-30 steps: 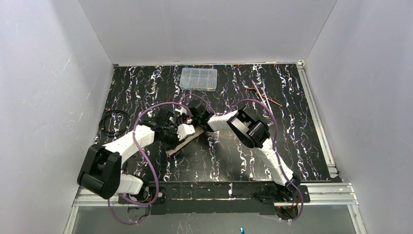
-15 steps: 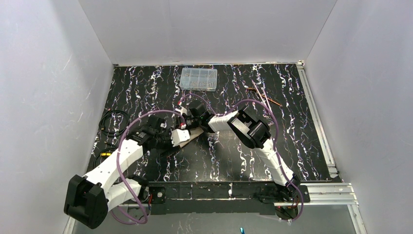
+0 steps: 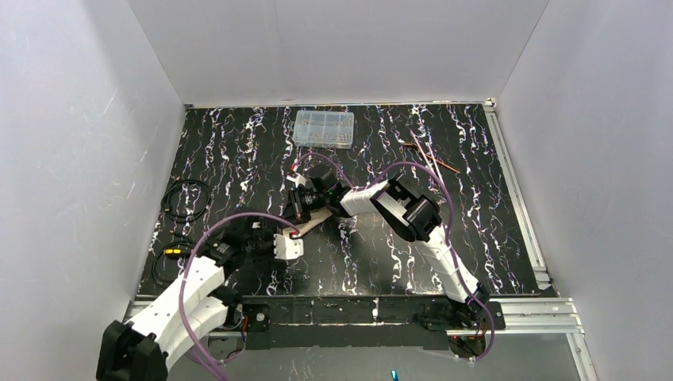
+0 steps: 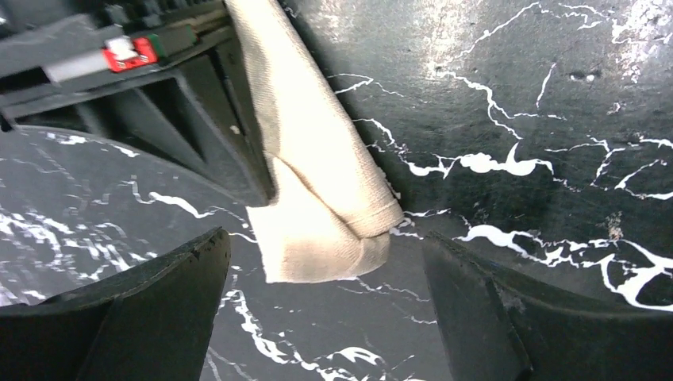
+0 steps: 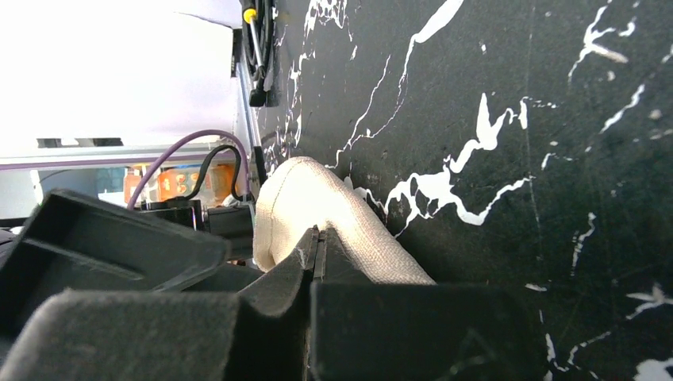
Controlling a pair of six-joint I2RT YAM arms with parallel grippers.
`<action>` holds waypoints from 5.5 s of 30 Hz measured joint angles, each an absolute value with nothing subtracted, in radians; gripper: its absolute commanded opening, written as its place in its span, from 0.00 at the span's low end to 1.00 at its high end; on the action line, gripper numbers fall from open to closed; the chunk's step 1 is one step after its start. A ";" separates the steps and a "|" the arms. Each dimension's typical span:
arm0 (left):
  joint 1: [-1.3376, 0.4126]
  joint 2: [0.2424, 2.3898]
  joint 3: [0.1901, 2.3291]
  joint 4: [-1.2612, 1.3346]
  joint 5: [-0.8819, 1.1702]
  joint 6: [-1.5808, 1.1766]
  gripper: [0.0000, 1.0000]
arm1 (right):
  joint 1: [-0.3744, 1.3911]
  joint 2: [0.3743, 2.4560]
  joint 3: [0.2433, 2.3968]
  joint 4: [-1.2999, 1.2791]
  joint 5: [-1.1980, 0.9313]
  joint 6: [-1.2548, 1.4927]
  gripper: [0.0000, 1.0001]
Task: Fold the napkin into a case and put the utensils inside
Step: Pick up the smaller rectangle-folded napkin from the center of the board, then turn over the smaller rectangle-folded napkin at the center of the board, then smooth out the smaller rectangle-folded napkin at the center of the board.
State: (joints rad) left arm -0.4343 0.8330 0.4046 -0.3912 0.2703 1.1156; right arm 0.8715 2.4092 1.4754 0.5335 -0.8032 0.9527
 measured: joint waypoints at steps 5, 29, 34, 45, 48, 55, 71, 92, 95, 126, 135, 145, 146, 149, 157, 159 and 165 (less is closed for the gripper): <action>-0.434 0.691 0.405 -0.445 0.283 1.173 0.98 | 0.870 2.409 1.468 0.555 -0.803 0.967 0.01; -0.369 1.079 0.487 -0.428 0.355 1.352 0.68 | 0.861 2.412 1.431 0.657 -0.813 1.041 0.01; -0.368 1.080 0.475 -0.400 0.361 1.390 0.66 | 0.856 2.414 1.423 0.679 -0.822 1.067 0.01; -0.368 1.234 0.531 -0.306 0.361 1.399 0.08 | 0.838 2.415 1.410 0.701 -0.823 1.098 0.01; -0.368 1.281 0.564 -0.313 0.349 1.402 0.00 | 0.838 2.415 1.410 0.703 -0.826 1.097 0.01; -0.371 1.308 0.646 -0.437 0.357 1.376 0.00 | 0.834 2.411 1.460 0.567 -0.832 1.042 0.01; -0.428 1.318 1.119 -0.979 0.732 1.005 0.00 | 0.646 2.363 1.904 -0.272 -0.650 0.363 0.01; -0.359 1.517 0.845 -0.489 1.219 0.062 0.00 | 0.484 1.942 1.327 -0.360 -0.341 0.362 0.01; -0.255 1.638 0.867 -0.554 1.210 0.130 0.00 | 0.477 1.915 1.324 -0.364 -0.289 0.370 0.01; -0.061 1.808 1.214 -0.885 0.813 0.420 0.96 | 0.762 2.044 1.085 0.383 -0.744 0.788 0.01; -0.245 1.673 1.173 -0.908 0.808 0.507 0.58 | 0.761 2.101 1.148 0.392 -0.744 0.795 0.01; -0.327 1.716 1.097 -0.857 0.751 0.571 0.23 | 0.650 2.094 1.238 0.201 -0.731 0.694 0.01; -0.331 1.729 1.099 -0.852 0.738 0.575 0.22 | 0.636 2.094 1.241 0.178 -0.726 0.678 0.01; -0.337 1.764 1.101 -0.840 0.686 0.587 0.18 | 0.590 2.094 1.240 0.091 -0.695 0.627 0.01; -0.338 1.781 1.068 -0.796 0.570 0.614 0.00 | 0.547 2.052 1.132 0.049 -0.702 0.591 0.01; -0.338 1.777 1.061 -0.787 0.568 0.616 0.00 | 0.535 2.033 1.100 0.050 -0.710 0.590 0.01; -0.338 1.760 1.039 -0.762 0.566 0.618 0.00 | 0.497 1.998 1.050 0.046 -0.717 0.570 0.01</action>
